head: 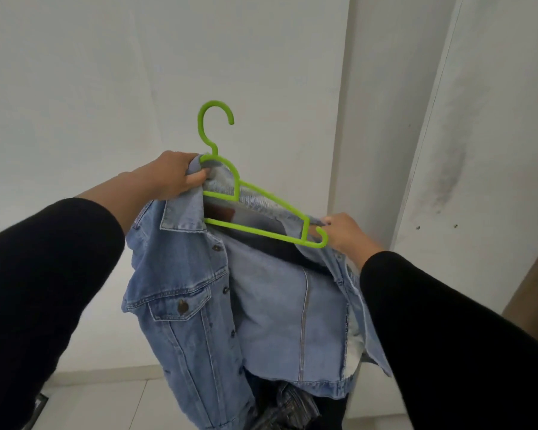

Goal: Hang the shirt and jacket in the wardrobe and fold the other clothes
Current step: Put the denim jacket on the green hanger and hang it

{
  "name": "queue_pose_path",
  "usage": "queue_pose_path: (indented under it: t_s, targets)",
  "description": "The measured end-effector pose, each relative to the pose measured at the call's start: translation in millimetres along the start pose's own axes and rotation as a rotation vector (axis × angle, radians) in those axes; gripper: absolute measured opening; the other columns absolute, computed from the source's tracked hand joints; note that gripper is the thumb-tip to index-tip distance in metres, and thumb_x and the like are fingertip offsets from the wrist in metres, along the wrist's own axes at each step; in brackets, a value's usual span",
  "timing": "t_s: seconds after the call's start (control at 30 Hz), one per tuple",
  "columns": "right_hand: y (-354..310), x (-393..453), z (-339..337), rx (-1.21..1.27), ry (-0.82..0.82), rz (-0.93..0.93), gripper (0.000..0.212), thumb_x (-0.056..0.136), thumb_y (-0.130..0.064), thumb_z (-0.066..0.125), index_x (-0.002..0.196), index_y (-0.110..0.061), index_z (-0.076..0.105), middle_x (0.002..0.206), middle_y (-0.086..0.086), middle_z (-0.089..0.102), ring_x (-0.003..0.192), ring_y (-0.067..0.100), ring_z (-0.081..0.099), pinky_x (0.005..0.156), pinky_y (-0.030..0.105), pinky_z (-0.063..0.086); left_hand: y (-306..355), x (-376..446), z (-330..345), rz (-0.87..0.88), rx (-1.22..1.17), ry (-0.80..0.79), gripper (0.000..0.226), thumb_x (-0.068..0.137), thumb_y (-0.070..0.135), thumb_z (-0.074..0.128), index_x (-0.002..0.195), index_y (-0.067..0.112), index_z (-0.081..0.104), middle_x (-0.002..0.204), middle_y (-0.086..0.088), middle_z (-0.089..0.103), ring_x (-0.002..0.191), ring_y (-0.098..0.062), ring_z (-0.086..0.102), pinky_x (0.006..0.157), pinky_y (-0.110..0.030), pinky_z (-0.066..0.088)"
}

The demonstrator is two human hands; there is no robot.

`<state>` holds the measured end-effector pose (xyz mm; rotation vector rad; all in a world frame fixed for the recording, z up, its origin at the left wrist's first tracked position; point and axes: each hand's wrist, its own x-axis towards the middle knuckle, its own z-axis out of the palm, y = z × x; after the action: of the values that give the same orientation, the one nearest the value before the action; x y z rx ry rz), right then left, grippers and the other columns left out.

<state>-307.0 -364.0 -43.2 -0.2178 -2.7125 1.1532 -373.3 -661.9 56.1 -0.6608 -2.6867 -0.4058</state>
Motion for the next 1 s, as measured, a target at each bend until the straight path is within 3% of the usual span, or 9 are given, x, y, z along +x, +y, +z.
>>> queue_pose_path:
  t_s: [0.07,0.17,0.4,0.57,0.63,0.7,0.77,0.9,1.0]
  targets:
    - [-7,2,-13,0.016,0.067,0.021,0.050,0.083,-0.031,0.070,0.051,-0.015,0.034,0.055,0.002,0.030,0.052,0.014,0.026,0.049,0.028,0.023,-4,-2,6,0.004,0.029,0.009,0.035,0.093,0.042,0.050,0.106,0.011,0.061,0.096,-0.015,0.066,0.084,-0.027,0.056,0.071,-0.030,0.037]
    - [-21,2,-28,0.018,0.146,0.013,0.036,0.086,-0.031,0.065,0.061,-0.007,0.055,0.063,0.007,0.047,0.065,0.019,0.045,0.055,0.030,0.031,1,3,10,0.013,0.130,0.090,0.044,0.091,0.048,0.050,0.114,0.012,0.060,0.100,-0.020,0.067,0.093,-0.037,0.060,0.075,-0.036,0.045]
    - [-64,6,-61,0.304,0.409,0.047,0.041,0.084,-0.018,0.058,0.051,-0.015,0.033,0.054,0.002,0.034,0.068,0.019,0.039,0.054,0.029,0.027,40,25,6,0.052,0.258,0.232,0.054,0.091,0.053,0.045,0.117,0.006,0.056,0.106,-0.022,0.063,0.099,-0.038,0.058,0.073,-0.039,0.041]
    - [-117,2,-87,0.433,0.487,-0.063,0.033,0.085,-0.023,0.060,0.056,-0.009,0.051,0.069,0.007,0.053,0.076,0.021,0.052,0.067,0.035,0.042,71,33,-3,0.093,0.272,0.296,0.054,0.092,0.053,0.045,0.117,0.005,0.054,0.107,-0.022,0.062,0.099,-0.037,0.058,0.074,-0.039,0.042]
    - [-137,-2,-91,0.489,0.492,-0.136,0.031,0.085,-0.023,0.061,0.076,0.006,0.063,0.076,0.011,0.055,0.076,0.021,0.053,0.069,0.034,0.044,83,33,-8,0.116,0.273,0.307,0.053,0.092,0.052,0.046,0.115,0.005,0.054,0.107,-0.022,0.062,0.100,-0.038,0.057,0.073,-0.039,0.042]
    - [-153,-8,-90,0.590,0.449,-0.206,0.032,0.085,-0.022,0.062,0.087,0.010,0.066,0.076,0.011,0.056,0.074,0.020,0.053,0.065,0.032,0.043,93,33,-13,0.125,0.248,0.349,0.051,0.092,0.052,0.046,0.113,0.006,0.055,0.106,-0.022,0.063,0.098,-0.038,0.058,0.070,-0.038,0.040]
    - [-161,-18,-87,0.649,0.376,-0.264,0.019,0.083,-0.019,0.064,0.078,0.000,0.064,0.073,0.011,0.052,0.069,0.019,0.050,0.061,0.030,0.039,97,33,-22,0.109,0.188,0.425,0.049,0.092,0.052,0.046,0.112,0.009,0.057,0.103,-0.021,0.064,0.096,-0.038,0.058,0.067,-0.037,0.038]
    - [-161,-41,-74,0.491,0.122,-0.263,0.020,0.083,-0.012,0.063,0.066,-0.007,0.056,0.059,0.007,0.054,0.053,0.019,0.053,0.049,0.022,0.043,91,28,-44,0.023,0.082,0.550,0.048,0.091,0.054,0.046,0.114,0.013,0.059,0.104,-0.020,0.066,0.097,-0.040,0.059,0.070,-0.039,0.042]
    - [-157,-54,-67,0.211,-0.132,-0.250,0.026,0.090,-0.031,0.060,0.073,-0.011,0.058,0.054,0.001,0.064,0.048,0.015,0.059,0.052,0.026,0.048,93,20,-55,0.016,-0.007,0.598,0.049,0.090,0.056,0.046,0.119,0.019,0.061,0.099,-0.018,0.067,0.094,-0.037,0.060,0.068,-0.036,0.042]
